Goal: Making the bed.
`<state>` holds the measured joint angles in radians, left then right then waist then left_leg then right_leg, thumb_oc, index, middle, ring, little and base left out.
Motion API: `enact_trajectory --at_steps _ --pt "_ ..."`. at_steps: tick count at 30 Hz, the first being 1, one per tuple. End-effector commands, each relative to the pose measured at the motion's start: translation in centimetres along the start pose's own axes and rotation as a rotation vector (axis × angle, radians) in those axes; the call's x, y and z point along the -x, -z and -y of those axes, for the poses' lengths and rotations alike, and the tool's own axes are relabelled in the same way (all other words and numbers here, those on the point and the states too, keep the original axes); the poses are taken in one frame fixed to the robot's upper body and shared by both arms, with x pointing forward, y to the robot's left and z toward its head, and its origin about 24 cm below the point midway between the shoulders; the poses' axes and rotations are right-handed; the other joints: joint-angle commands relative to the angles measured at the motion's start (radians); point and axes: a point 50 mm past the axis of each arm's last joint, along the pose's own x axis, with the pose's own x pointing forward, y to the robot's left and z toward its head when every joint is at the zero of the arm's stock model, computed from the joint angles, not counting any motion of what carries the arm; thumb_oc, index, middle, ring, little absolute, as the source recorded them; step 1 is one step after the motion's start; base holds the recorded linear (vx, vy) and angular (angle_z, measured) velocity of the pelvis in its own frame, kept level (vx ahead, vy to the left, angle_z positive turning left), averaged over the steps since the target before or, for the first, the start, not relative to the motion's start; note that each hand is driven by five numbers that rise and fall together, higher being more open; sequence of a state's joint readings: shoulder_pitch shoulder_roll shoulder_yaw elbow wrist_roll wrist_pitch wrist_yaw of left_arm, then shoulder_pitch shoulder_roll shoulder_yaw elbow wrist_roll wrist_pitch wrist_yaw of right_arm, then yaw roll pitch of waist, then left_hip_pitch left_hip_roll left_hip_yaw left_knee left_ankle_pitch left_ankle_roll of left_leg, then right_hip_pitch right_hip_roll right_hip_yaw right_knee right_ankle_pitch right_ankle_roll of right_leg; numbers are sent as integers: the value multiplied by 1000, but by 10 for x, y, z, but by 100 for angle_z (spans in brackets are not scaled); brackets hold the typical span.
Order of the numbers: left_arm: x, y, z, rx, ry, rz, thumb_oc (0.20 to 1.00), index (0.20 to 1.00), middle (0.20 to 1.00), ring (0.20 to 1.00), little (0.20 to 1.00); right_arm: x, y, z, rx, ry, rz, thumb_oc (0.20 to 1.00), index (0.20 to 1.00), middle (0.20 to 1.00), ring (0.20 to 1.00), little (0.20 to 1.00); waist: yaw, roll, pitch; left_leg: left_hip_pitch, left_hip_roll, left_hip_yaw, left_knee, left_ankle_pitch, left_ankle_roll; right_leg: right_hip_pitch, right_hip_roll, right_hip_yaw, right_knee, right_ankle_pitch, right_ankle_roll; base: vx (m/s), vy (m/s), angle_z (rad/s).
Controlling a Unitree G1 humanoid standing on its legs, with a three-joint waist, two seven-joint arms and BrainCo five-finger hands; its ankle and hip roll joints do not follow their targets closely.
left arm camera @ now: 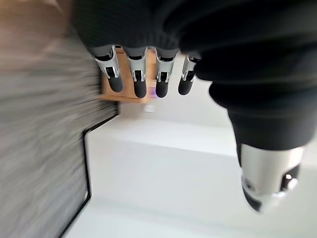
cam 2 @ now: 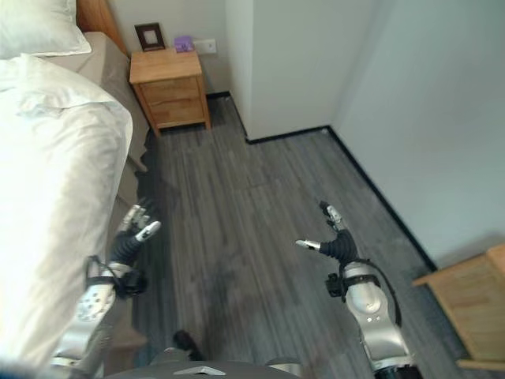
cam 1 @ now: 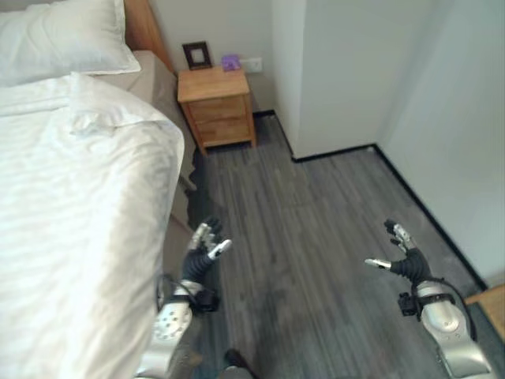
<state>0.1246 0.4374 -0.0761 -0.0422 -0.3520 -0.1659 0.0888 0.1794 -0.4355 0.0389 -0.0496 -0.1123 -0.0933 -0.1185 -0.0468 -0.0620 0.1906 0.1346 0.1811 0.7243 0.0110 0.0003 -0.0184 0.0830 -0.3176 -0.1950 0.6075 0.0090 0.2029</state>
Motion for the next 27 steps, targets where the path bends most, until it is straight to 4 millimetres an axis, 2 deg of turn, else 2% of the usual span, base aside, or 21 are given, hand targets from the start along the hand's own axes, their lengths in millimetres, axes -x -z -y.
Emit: enact_trajectory --at_steps 1,3,4,5,7,8,10,11,12,13,14,15,16,19,21,24,27 --pt "-4 -18 10 -57 19 129 1000 1000 1000 1000 1000 -24 -48 27 126 97 246 1000 1000 1000 1000 1000 -10 35 23 -28 66 1 -73 112 -43 -53 6 -34 -124 3 50 518 50 80" --pt "-8 -18 20 8 62 132 1000 1000 1000 1000 1000 -24 -54 28 140 85 276 1000 1000 1000 1000 1000 -46 32 27 -7 43 -58 -77 80 -63 -102 31 -18 -303 -60 14 526 -165 112" --pt "-9 -13 28 68 88 110 1000 1000 1000 1000 1000 -23 -52 27 145 78 267 1000 1000 1000 1000 1000 -80 31 21 12 35 -96 -81 57 -79 -111 56 47 -481 -38 12 556 -314 132" --pt "-11 -9 35 117 100 93 1000 1000 1000 1000 1000 -21 -50 26 138 72 261 1000 1000 1000 1000 1000 -115 32 17 41 31 -123 -87 38 -95 -149 72 128 -577 7 20 477 -281 153" --pt "-15 -6 42 184 113 81 1000 1000 1000 1000 1000 -18 -43 22 138 54 230 1000 1000 1000 1000 1000 -145 39 19 81 42 -159 -88 16 -110 -219 86 181 -611 39 29 351 -276 177" --pt "-17 -7 45 205 131 80 1000 1000 1000 1000 1000 -15 -40 22 145 49 214 1000 1000 1000 1000 1000 -146 36 12 96 41 -167 -80 4 -114 -209 77 172 -608 31 24 333 -392 130" --pt "-15 -2 51 255 144 65 1000 1000 1000 1000 1000 -13 -32 19 138 22 186 1000 1000 1000 1000 1000 -149 35 3 99 64 -212 42 -26 -122 -159 107 175 -614 34 -7 234 -396 23" --pt "-13 -2 54 279 160 59 1000 1000 1000 1000 1000 -11 -29 20 132 12 177 1000 1000 1000 1000 1000 -146 37 7 66 95 -240 141 -13 -125 -131 121 165 -618 23 -29 229 -447 -23" --pt "-12 0 60 329 177 50 1000 1000 1000 1000 1000 -8 -23 22 126 8 150 1000 1000 1000 1000 1000 -127 31 31 -4 156 -303 336 93 -144 -44 152 155 -653 1 -71 164 -334 -55" --pt "-12 -1 60 329 177 52 1000 1000 1000 1000 1000 -8 -23 22 125 9 151 1000 1000 1000 1000 1000 -132 33 31 -15 162 -311 342 98 -146 -46 157 150 -656 7 -76 254 -371 -48" --pt "-11 1 64 366 167 43 1000 1000 1000 1000 1000 -7 -19 19 128 -7 131 1000 1000 1000 1000 1000 -108 12 51 -77 116 -379 415 97 -128 11 163 163 -682 -13 -99 313 -218 -62" --pt "-11 1 71 415 167 45 1000 1000 1000 1000 1000 -10 -20 14 136 -29 135 1000 1000 1000 1000 1000 -71 3 64 -154 -26 -479 375 1 -97 48 175 216 -690 -25 -105 397 -220 -76" --pt "-10 1 73 436 167 45 1000 1000 1000 1000 1000 -11 -21 12 136 -38 144 1000 1000 1000 1000 1000 -65 7 60 -171 -57 -493 292 -17 -81 45 185 229 -693 -23 -104 367 -77 -101" --pt "-10 0 80 459 191 47 1000 1000 1000 1000 1000 -12 -18 5 139 -61 138 1000 1000 1000 1000 1000 -35 44 53 -190 -73 -525 68 78 -79 77 231 257 -695 -56 -103 282 -4 -121" --pt "-11 -1 82 473 200 50 1000 1000 1000 1000 1000 -13 -18 4 142 -64 136 1000 1000 1000 1000 1000 -22 51 62 -207 -77 -529 -14 120 -87 103 247 258 -695 -79 -111 243 -49 -31" --pt "-10 -2 84 495 204 46 1000 1000 1000 1000 1000 -13 -20 2 149 -68 148 1000 1000 1000 1000 1000 -21 57 67 -224 -68 -454 -35 143 -85 143 273 267 -695 -114 -126 248 -9 -7" --pt "-4 5 82 490 202 17 1000 1000 1000 1000 1000 -15 -22 -3 164 -95 159 1000 1000 1000 1000 1000 -17 64 45 -192 -63 -404 -56 152 -71 177 285 281 -686 -143 -133 328 56 -15"
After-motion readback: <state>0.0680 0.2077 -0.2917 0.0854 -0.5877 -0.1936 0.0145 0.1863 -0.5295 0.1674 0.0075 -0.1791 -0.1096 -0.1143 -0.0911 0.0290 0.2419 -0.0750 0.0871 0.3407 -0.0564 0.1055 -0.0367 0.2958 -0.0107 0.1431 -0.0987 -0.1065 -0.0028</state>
